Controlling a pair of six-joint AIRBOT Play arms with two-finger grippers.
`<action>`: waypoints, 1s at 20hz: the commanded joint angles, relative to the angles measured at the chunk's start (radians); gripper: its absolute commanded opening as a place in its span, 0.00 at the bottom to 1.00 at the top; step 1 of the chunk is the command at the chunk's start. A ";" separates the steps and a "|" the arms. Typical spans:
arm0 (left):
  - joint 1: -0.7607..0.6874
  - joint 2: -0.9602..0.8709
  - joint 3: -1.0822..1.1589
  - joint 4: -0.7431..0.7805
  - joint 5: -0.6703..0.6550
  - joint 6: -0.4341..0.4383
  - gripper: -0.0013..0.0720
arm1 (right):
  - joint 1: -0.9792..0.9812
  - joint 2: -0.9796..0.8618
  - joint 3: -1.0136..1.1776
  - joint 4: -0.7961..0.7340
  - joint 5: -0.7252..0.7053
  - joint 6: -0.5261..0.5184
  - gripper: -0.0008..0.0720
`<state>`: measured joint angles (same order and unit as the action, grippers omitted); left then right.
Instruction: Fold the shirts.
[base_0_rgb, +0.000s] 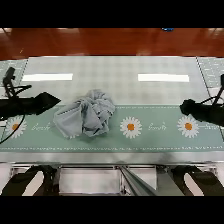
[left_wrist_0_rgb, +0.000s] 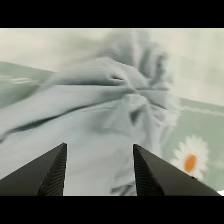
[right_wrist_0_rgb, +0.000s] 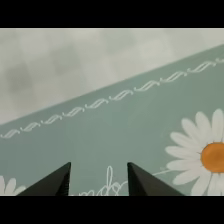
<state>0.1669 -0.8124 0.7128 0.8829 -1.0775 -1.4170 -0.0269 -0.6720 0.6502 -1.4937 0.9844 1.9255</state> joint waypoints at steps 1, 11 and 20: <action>-0.019 -0.175 0.006 -0.187 -0.038 0.163 0.70 | 0.042 -0.032 -0.089 0.115 0.003 -0.069 0.57; -0.329 -0.494 0.180 0.038 0.074 0.115 0.70 | 0.457 -0.232 -0.113 0.401 -0.143 -0.132 0.57; -0.356 -0.595 0.435 0.282 -0.101 0.120 0.04 | 0.687 -0.387 -0.113 0.547 -0.245 -0.157 0.57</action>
<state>-0.1860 -1.4036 1.0771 1.0546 -1.1584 -1.2819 0.5732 -1.0054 0.5377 -1.0393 0.8017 1.7878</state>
